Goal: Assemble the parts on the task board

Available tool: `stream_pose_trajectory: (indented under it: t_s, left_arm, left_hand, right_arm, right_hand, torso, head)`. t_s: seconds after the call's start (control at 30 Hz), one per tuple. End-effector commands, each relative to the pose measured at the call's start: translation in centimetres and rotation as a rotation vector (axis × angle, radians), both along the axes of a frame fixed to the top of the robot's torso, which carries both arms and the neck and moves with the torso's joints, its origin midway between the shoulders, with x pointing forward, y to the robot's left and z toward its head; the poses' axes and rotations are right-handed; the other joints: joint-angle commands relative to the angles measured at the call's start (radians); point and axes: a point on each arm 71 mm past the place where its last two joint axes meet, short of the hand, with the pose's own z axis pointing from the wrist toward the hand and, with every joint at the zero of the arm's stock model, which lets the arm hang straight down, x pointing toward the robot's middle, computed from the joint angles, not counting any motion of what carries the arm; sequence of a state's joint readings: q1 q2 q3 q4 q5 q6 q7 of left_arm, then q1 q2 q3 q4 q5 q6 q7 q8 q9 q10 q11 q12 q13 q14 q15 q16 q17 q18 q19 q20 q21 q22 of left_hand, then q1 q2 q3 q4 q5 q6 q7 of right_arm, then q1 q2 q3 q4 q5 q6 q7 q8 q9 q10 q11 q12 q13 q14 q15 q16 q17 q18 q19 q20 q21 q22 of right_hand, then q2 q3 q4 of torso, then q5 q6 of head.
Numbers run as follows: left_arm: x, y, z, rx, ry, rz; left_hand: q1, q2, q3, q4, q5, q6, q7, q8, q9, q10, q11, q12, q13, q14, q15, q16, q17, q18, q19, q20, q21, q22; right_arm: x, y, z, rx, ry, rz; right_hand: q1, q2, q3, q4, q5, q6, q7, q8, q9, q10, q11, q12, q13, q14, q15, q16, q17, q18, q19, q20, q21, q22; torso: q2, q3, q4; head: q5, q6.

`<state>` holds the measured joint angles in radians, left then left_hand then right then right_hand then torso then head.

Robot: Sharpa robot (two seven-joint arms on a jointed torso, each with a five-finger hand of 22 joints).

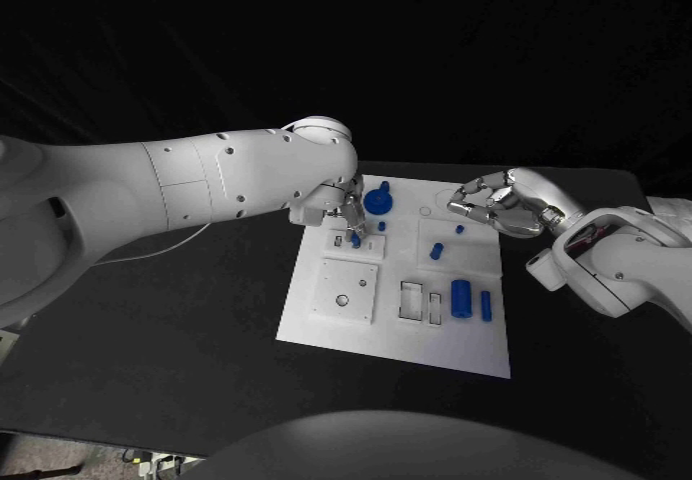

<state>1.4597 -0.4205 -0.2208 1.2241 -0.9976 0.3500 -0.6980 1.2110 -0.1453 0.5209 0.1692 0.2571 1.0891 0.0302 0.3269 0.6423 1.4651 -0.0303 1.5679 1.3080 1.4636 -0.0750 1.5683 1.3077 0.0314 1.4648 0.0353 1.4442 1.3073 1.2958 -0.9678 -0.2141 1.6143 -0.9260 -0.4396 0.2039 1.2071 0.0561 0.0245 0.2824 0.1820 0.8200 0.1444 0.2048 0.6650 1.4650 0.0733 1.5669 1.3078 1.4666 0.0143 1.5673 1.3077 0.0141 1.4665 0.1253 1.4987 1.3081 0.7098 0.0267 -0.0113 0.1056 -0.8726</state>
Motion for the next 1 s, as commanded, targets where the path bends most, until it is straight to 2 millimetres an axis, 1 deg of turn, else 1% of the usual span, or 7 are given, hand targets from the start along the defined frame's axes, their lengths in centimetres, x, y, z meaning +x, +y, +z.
stream_pose_trajectory:
  t_s: [0.03, 0.1, 0.23, 0.83, 0.9, 1.0]
  left_arm:
    - [-0.17, 0.90, -0.19, 0.109, 0.010, 0.092]
    - [-0.22, 0.93, -0.21, 0.111, 0.012, 0.091]
    - [-0.27, 0.99, -0.24, 0.112, 0.014, 0.092]
    - [-0.33, 1.13, -0.47, 0.116, 0.018, 0.097]
    - [-0.32, 1.16, -0.49, 0.118, 0.019, 0.098]
    - [-0.27, 1.24, -0.50, 0.122, 0.016, 0.100]
  left_hand:
    - [-0.001, 0.010, 0.053, -0.056, -0.002, -0.010, 0.001, -0.007, 0.000, 0.106, -0.006, 0.003, 0.263, 0.107, -0.006, 0.003, 0.263, 0.003, 0.023, -0.002, -0.005, 0.217]
    - [-0.001, 0.010, 0.053, -0.058, -0.001, -0.010, 0.001, -0.009, 0.000, 0.106, -0.006, 0.003, 0.263, 0.107, -0.006, 0.003, 0.263, 0.003, 0.023, -0.002, -0.006, 0.217]
    - [-0.001, 0.011, 0.054, -0.061, 0.000, -0.009, 0.001, -0.010, -0.001, 0.106, -0.006, 0.003, 0.263, 0.107, -0.006, 0.003, 0.263, 0.003, 0.023, -0.002, -0.006, 0.217]
    - [-0.003, 0.014, 0.056, -0.066, 0.008, -0.007, 0.002, -0.014, -0.002, 0.106, -0.006, 0.003, 0.263, 0.107, -0.005, 0.003, 0.263, 0.003, 0.023, -0.002, -0.006, 0.217]
    - [-0.003, 0.015, 0.057, -0.068, 0.010, -0.006, 0.002, -0.015, -0.002, 0.106, -0.006, 0.003, 0.263, 0.107, -0.005, 0.003, 0.263, 0.003, 0.023, -0.002, -0.006, 0.217]
    - [-0.002, 0.018, 0.060, -0.076, 0.020, -0.002, 0.002, -0.018, -0.001, 0.106, -0.006, 0.003, 0.263, 0.107, -0.006, 0.003, 0.263, 0.003, 0.025, -0.002, -0.004, 0.218]
  right_arm:
    - [-0.09, 0.12, -0.09, -0.008, 0.001, 0.017]
    - [-0.09, 0.14, -0.09, -0.008, 0.002, 0.017]
    - [-0.09, 0.13, -0.12, -0.008, 0.003, 0.017]
    - [-0.12, 0.07, -0.21, -0.011, 0.009, 0.016]
    - [-0.12, 0.06, -0.23, -0.012, 0.010, 0.016]
    - [-0.11, 0.06, -0.24, -0.012, 0.012, 0.016]
  right_hand:
    - [0.010, 0.000, -0.005, -0.001, 0.001, 0.009, -0.001, 0.004, 0.001, 0.106, 0.003, 0.004, 0.263, 0.104, 0.006, 0.003, 0.263, 0.010, 0.037, 0.006, -0.005, 0.231]
    - [0.010, 0.000, -0.005, -0.002, 0.001, 0.009, -0.001, 0.005, 0.001, 0.106, 0.003, 0.004, 0.263, 0.104, 0.006, 0.003, 0.263, 0.010, 0.037, 0.006, -0.005, 0.231]
    - [0.010, 0.000, -0.005, -0.002, 0.001, 0.009, -0.001, 0.005, 0.001, 0.106, 0.003, 0.004, 0.263, 0.104, 0.006, 0.003, 0.263, 0.010, 0.037, 0.006, -0.005, 0.231]
    - [0.012, 0.000, -0.005, -0.002, 0.002, 0.009, -0.001, 0.005, 0.001, 0.106, 0.003, 0.004, 0.263, 0.104, 0.006, 0.003, 0.263, 0.010, 0.037, 0.006, -0.005, 0.231]
    - [0.013, 0.000, -0.005, -0.002, 0.003, 0.009, -0.001, 0.005, 0.001, 0.106, 0.003, 0.004, 0.263, 0.104, 0.005, 0.003, 0.263, 0.010, 0.037, 0.006, -0.006, 0.231]
    - [0.013, 0.000, -0.005, -0.002, 0.003, 0.009, -0.001, 0.005, 0.001, 0.106, 0.003, 0.004, 0.263, 0.104, 0.005, 0.003, 0.263, 0.010, 0.037, 0.006, -0.006, 0.231]
  torso:
    - [0.001, -0.0003, 0.0005]
    - [0.000, 0.0002, 0.0005]
    - [0.000, -0.0006, 0.0004]
    - [0.001, 0.0002, 0.0002]
    - [0.000, -0.0004, 0.0004]
    - [0.000, 0.0000, 0.0005]
  head:
    - [0.000, 0.000]
    - [-0.001, 0.000]
    - [0.000, 0.000]
    - [0.001, 0.000]
    - [0.001, 0.000]
    - [0.001, 0.000]
